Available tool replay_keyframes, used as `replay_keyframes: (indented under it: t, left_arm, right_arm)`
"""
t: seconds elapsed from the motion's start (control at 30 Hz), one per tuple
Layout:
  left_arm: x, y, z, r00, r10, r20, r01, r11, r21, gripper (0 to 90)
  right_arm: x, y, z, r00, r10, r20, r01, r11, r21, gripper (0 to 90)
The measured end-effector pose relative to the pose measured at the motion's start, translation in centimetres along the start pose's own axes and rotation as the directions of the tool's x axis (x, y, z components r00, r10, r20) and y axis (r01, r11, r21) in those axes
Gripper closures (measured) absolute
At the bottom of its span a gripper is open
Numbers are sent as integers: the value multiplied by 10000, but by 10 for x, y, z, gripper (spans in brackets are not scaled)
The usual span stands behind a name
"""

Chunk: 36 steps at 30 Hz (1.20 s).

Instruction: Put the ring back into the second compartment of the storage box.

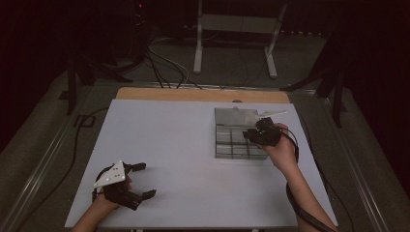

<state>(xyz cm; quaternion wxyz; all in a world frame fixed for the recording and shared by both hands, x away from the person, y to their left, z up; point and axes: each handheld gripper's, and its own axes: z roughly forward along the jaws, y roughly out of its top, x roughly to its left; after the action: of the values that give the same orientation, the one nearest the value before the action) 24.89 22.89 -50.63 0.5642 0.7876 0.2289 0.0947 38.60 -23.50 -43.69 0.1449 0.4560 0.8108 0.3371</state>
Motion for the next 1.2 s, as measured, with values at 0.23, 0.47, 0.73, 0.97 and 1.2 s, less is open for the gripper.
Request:
replay_keyframes:
  t: [0.23,0.47,0.73,0.97,1.2]
  left_arm:
    - [0,0,0,10000,10,26,-10,10000,20,9]
    - [0,0,0,10000,-33,77,33,10000,-16,9]
    - [0,0,0,10000,-64,57,64,10000,-23,9]
    - [0,-1,0,10000,-67,62,67,10000,-12,9]
    - [0,-1,1,9999,-57,95,57,10000,11,9]
  right_arm:
    - [-4,5,12,10000,-11,85,8,9994,338,720]
    - [-8,4,24,9998,220,-35,-219,9990,377,719]
    - [-12,4,36,9994,353,10,-353,9976,590,719]
    - [-16,4,46,9989,470,34,-472,9953,842,719]
    - [-18,2,56,9989,462,26,-462,9927,1111,718]
